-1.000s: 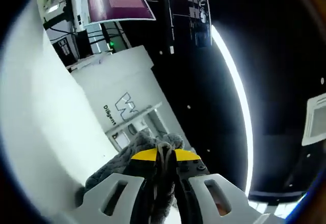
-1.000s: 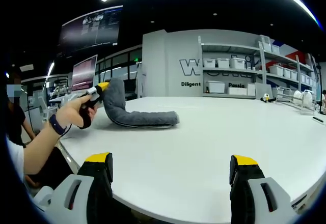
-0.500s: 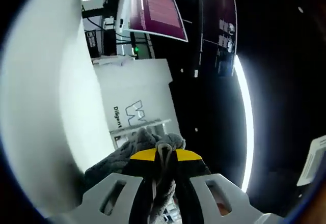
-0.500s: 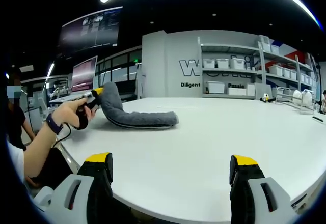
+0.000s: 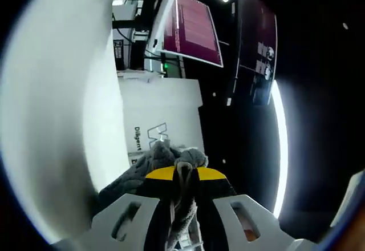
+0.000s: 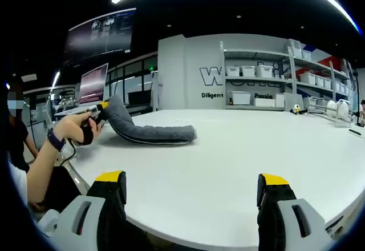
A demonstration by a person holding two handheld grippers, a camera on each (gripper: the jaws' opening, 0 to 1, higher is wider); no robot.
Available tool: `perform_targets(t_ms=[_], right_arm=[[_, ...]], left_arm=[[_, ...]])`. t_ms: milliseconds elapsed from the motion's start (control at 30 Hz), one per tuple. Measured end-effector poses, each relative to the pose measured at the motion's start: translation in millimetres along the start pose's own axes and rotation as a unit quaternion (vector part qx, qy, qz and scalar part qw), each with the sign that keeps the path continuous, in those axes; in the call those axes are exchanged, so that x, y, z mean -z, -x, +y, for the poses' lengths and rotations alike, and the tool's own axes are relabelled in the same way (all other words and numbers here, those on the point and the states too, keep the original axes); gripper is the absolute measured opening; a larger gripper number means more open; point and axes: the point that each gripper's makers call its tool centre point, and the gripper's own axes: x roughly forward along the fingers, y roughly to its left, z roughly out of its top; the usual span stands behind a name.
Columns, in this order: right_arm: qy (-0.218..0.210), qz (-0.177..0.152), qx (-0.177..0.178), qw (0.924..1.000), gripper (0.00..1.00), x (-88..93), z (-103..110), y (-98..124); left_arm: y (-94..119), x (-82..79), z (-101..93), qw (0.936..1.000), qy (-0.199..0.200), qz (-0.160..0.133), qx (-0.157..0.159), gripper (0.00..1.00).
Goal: Open the folded towel by lifting each exposed corner and separating the folded layers until the towel lies flat within the target outline without major curled edges
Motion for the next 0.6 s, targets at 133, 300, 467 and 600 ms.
perform_targets(t_ms=[133, 300, 467, 600], right_arm=[[0.001, 0.0, -0.001, 1.0, 0.97, 0.1, 1.0, -0.2], [0.001, 0.001, 0.0, 1.0, 0.97, 0.5, 0.5, -0.2], [0.001, 0.0, 0.0, 1.0, 0.97, 0.4, 0.4, 0.3], [0.001, 0.0, -0.001, 1.0, 0.97, 0.3, 1.0, 0.1]], left_arm=[[2.2, 0.8, -0.6, 1.0, -0.002, 0.0, -0.003, 0.1], [4.8, 1.6, -3.2, 0.9999, -0.014, 0.002, -0.005, 0.11], [5.5, -0.3, -4.4, 0.9992, -0.038, 0.006, -0.006, 0.13], [9.2, -3.4, -7.6, 0.9977, -0.067, 0.006, -0.007, 0.15]])
